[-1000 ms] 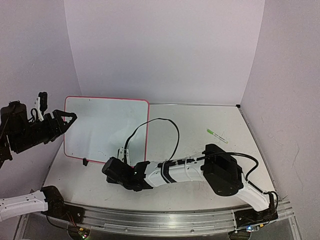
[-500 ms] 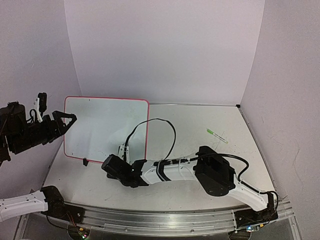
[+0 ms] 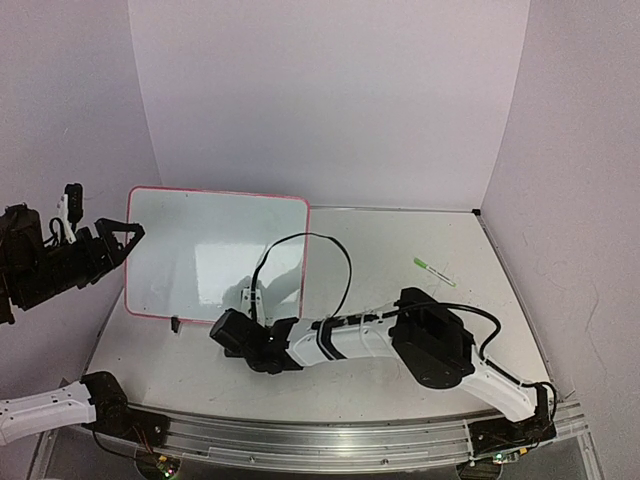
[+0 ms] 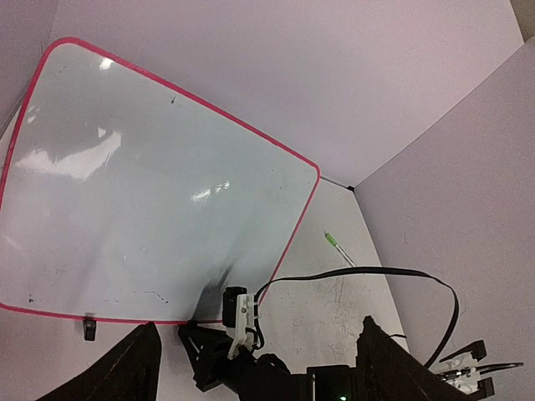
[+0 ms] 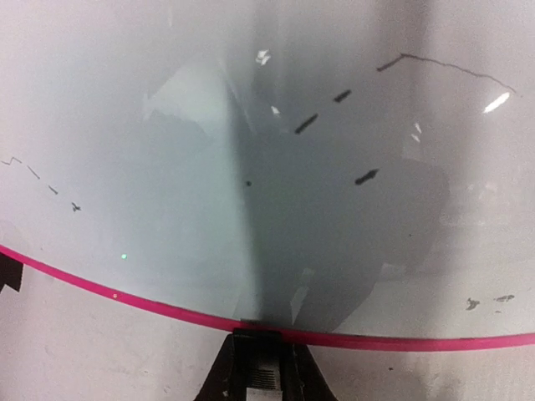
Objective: Write a sentence on the whiteboard
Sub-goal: Move the whiteboard to the center of the board.
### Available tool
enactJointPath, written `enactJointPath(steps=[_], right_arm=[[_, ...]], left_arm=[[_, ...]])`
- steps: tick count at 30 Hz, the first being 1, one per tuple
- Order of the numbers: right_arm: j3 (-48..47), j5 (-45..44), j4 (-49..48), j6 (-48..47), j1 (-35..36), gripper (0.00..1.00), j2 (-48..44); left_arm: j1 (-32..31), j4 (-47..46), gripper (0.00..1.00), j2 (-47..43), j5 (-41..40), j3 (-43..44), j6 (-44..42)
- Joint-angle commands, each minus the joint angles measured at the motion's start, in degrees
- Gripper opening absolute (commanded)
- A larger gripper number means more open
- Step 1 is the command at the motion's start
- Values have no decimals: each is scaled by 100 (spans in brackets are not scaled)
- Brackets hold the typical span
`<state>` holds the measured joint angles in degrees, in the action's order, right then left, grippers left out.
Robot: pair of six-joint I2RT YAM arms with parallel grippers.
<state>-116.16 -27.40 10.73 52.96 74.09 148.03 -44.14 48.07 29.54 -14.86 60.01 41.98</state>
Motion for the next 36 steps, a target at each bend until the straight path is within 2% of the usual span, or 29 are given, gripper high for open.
enactJointPath(steps=[1, 7, 13, 18, 23, 29, 36], right_arm=[[618, -96, 177, -553, -204, 0, -406], [1912, -398, 65, -702, -318, 0, -1147], [3600, -275, -892, -856, -643, 0, -2240], [4230, -470, -948, -1175, -851, 0, -2703], [5250, -789, -1026, -1235, -1057, 0, -3281], [6836, -742, -2004, -1520, -1188, 0, -4034], [7773, -835, -2567, -1686, -1330, 0, -4559]], left_arm=[[11, -8, 81, -26, -270, 109, 35], [11, -43, 81, 8, -384, 72, 121], [11, -205, 82, 58, -504, 56, 117], [11, -405, 82, 152, -411, -79, 154], [11, -699, 82, 207, -253, -324, 221], [11, -940, 82, 345, -147, -465, 201], [11, -1262, 82, 582, 27, -553, 132]])
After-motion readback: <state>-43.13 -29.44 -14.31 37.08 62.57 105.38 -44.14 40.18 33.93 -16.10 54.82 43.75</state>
